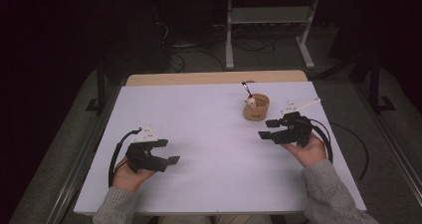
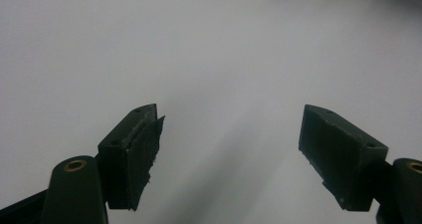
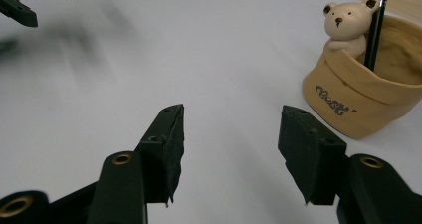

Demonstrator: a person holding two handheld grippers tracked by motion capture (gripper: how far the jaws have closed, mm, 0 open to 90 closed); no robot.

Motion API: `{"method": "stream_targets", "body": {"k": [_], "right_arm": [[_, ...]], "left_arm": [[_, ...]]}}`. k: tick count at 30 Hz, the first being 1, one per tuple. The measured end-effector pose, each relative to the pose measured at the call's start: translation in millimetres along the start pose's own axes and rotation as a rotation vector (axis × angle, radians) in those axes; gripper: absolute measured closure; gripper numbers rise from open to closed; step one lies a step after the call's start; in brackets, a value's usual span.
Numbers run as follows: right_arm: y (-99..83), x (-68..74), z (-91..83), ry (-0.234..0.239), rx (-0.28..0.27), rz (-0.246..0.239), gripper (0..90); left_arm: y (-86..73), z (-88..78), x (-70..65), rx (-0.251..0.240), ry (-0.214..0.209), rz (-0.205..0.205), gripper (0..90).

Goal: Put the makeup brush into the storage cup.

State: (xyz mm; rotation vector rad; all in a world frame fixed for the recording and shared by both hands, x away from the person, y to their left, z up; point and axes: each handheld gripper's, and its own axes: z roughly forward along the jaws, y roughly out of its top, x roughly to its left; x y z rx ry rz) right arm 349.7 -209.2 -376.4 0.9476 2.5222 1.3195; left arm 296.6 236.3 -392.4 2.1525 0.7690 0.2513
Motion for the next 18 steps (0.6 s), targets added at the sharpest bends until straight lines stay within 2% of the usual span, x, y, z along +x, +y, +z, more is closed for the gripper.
{"method": "stream_targets", "body": {"k": [18], "right_arm": [[-21.5,1.7,-2.4,0.007,0.010,0.026,40.3]], "left_arm": [[-1.6,0.1,-0.3,0.007,-0.002,-0.002,23.4]]}}
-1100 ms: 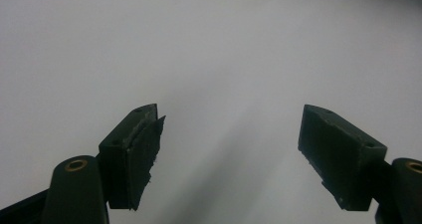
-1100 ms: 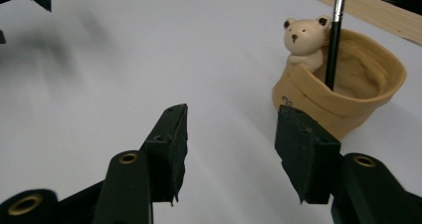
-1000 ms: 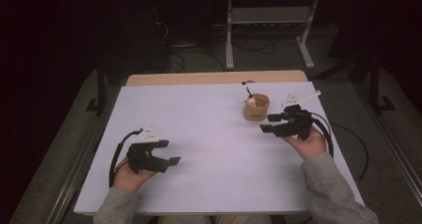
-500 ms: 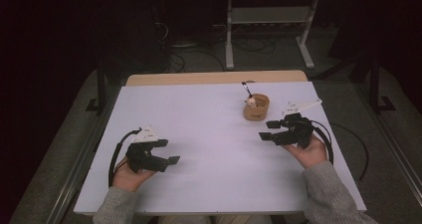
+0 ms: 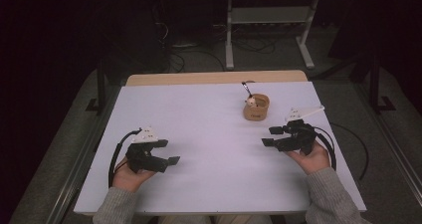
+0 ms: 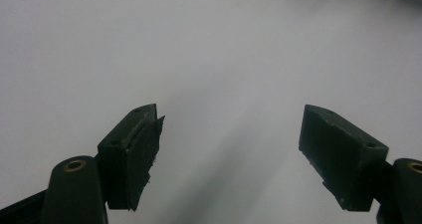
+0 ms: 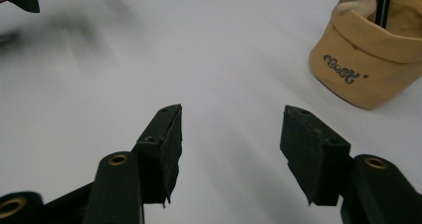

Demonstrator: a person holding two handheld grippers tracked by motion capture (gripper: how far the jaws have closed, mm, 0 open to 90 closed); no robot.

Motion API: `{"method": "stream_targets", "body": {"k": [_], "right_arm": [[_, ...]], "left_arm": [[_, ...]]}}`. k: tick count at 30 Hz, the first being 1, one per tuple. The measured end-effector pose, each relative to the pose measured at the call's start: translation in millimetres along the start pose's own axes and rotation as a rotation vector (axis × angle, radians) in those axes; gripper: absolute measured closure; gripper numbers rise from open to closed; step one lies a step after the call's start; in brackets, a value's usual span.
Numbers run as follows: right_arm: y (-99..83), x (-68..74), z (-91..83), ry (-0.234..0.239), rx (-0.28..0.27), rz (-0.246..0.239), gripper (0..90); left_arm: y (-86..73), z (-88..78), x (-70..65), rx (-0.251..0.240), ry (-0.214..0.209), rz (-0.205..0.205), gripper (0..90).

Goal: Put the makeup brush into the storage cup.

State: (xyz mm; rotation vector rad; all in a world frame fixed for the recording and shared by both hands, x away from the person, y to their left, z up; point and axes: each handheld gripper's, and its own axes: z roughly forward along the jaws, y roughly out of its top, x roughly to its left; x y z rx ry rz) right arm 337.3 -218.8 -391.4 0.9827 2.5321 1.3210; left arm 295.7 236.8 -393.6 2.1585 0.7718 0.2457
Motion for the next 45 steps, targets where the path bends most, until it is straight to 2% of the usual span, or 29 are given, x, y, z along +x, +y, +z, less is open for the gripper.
{"method": "stream_targets", "body": {"k": [4,5,10,13,17,39,45], "right_arm": [[-3.0,1.4,-0.6,0.003,-0.009,0.005,40.1],[-4.1,1.3,-0.3,0.004,-0.006,0.007,39.9],[-10.8,0.7,2.6,0.014,0.002,0.027,38.7],[-12.7,0.8,2.8,0.013,-0.001,0.030,38.5],[-16.7,-0.1,2.8,0.014,-0.006,0.043,37.7],[-34.9,-0.2,1.3,0.020,-0.011,0.066,35.1],[-37.9,2.2,2.2,0.027,-0.009,0.060,34.2]], "left_arm": [[-0.4,-0.1,-0.1,-0.001,0.001,0.001,23.4],[-0.5,0.6,-1.0,-0.012,0.001,-0.010,23.3],[-1.0,0.9,0.3,0.001,0.001,0.002,23.3],[-1.0,2.1,-0.9,-0.009,-0.001,-0.013,23.4],[-1.6,2.8,-0.6,-0.007,-0.002,-0.012,23.3],[-6.2,2.2,0.1,-0.005,-0.001,-0.008,23.1],[-7.8,0.7,0.4,-0.006,-0.003,-0.014,23.1]]}}
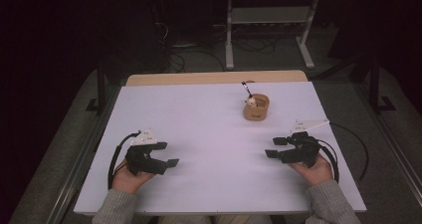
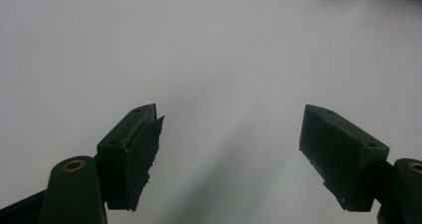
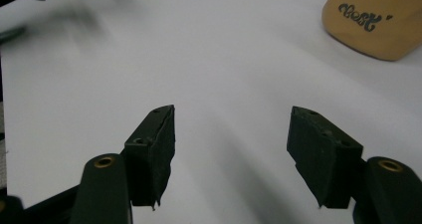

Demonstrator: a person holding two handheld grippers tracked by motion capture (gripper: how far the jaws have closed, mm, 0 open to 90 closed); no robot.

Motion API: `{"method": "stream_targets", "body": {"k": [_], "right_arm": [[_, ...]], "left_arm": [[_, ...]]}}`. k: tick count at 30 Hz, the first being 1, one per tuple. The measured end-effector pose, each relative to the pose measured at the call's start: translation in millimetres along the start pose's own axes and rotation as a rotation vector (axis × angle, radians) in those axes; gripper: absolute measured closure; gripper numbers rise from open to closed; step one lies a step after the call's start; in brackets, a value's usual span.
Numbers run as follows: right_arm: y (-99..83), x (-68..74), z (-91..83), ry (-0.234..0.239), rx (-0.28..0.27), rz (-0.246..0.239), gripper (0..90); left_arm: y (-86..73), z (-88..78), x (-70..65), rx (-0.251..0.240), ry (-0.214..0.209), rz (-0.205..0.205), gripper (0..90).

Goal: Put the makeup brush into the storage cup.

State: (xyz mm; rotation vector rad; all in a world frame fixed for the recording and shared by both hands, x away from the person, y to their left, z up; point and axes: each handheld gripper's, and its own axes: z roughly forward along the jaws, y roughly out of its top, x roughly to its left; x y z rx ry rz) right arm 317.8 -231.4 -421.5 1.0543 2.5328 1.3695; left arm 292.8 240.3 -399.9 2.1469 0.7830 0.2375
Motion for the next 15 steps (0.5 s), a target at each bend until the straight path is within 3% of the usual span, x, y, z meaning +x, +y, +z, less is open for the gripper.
{"method": "stream_targets", "body": {"k": [15], "right_arm": [[-2.6,3.3,2.0,0.004,0.013,-0.022,30.9]], "left_arm": [[-3.8,-3.4,2.5,-0.003,0.002,-0.004,23.0]]}}
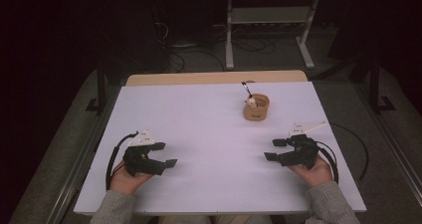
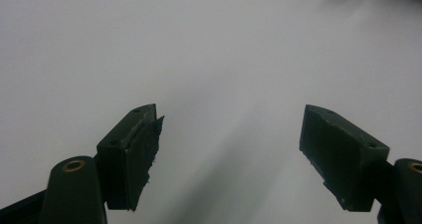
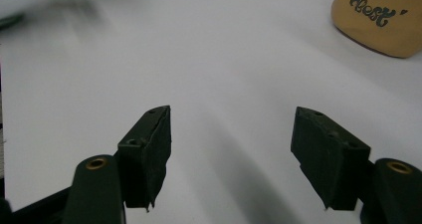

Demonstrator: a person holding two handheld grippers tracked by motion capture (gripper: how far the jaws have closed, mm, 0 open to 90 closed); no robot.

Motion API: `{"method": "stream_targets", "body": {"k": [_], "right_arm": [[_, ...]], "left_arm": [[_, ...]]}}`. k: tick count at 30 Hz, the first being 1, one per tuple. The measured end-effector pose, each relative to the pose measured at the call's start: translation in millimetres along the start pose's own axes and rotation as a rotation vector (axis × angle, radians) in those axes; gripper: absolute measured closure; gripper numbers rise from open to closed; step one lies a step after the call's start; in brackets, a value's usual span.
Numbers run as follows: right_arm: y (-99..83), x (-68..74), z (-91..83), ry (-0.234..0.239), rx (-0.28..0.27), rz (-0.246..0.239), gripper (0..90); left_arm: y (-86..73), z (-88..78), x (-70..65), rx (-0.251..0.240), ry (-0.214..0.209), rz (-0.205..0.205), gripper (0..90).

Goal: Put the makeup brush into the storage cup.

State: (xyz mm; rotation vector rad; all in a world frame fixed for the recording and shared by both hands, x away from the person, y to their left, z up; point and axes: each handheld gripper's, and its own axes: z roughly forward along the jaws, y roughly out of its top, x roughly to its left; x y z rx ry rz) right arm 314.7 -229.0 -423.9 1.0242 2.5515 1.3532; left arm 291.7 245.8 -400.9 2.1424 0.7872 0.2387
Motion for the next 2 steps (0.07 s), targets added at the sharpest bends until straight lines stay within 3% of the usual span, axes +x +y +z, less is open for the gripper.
{"method": "stream_targets", "body": {"k": [2], "right_arm": [[-0.4,0.2,0.1,-0.002,0.001,-0.005,30.8]], "left_arm": [[0.0,-0.1,0.4,-0.002,-0.002,0.001,23.0]]}}
